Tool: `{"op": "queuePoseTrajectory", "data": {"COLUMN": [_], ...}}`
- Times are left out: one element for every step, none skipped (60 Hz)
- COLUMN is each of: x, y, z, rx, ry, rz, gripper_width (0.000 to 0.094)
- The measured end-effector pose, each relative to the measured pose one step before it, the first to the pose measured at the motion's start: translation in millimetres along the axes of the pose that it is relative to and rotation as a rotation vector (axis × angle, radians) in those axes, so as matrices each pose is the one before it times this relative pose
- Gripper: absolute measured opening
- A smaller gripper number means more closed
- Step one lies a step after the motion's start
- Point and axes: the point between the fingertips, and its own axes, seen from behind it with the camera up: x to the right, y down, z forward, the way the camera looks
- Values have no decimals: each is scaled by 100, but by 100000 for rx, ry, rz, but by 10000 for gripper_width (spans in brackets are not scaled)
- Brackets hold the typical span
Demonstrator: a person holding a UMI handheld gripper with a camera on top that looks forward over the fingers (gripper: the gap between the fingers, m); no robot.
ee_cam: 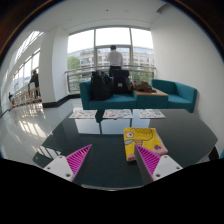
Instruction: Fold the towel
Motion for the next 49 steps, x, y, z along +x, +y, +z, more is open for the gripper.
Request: {"op": "queuePoseTrajectory", "data": {"x": [-469,-351,-356,-301,-292,-274,-134,-284,-201,-161,-132,-139,-134,-111,-102,207,-158,-58,0,-31,-61,-48,-85,-81,-53,-17,-21,-23,9,-122,-10,-23,-12,11,-18,-25,-108,-54,-56,-77,-115,-103,-76,-34,-45,-32,-79,-65,-78], "y": [-125,-85,-75,-74,-81,-115,7,-66,-156,-130,-149,-113,-95,-59,-99,-75,-60,-132,-66,-56,-25,14,9,29,258,-32,0,6,12,267,77,90,98,85,123,135,271,159,159,130,128,219,115,31,21,24,79,27,39], "z": [-434,-344,-408,-372,-395,-351,-139,-436,-290,-322,-298,-295,-283,-272,-265,-1,-314,-225,-120,-168,-141,-115,-112,-108,-156,-94,-112,-127,-63,-165,-13,2,-9,-5,-23,-24,35,-41,-22,-64,-103,49,-17,-13,3,16,17,-14,-22], "rx": [147,166,134,88,125,198,517,351,344,339,360,325,266,188,225,491,329,390,321,208,64,-56,-150,-136,100,-141,-106,-151,-166,-102,-250,-299,-349,-317,-278,-289,-167,-325,-286,-302,-279,-375,-230,-37,64,-38,-144,-368,-292], "ry": [-593,-480,-326,-224,-141,-185,-296,-215,-192,-82,31,36,5,28,58,29,110,111,106,69,-22,-103,-189,-164,-115,-154,-80,-37,-53,-92,-89,-14,15,-28,-1,-55,-24,-155,-204,-277,-306,-194,-193,-25,-63,-108,-205,-303,-262], "rz": [-222,-381,-289,-310,-296,-357,-494,-463,-454,-447,-378,-300,-251,-267,-236,-302,-133,-150,-157,-171,-199,-175,-27,58,99,206,198,194,191,186,230,252,227,217,175,160,147,117,128,130,168,127,161,90,183,278,356,410,399], "gripper_width": [856,855,854,856,855,853,854,853,852,852,853,854,853,852,855,854,853,853,852,853,853,853,855,853,853,851,851,852,851,852,851,851,852,852,854,854,854,852,851,852,853,856,855,853,854,855,855,854,854]}}
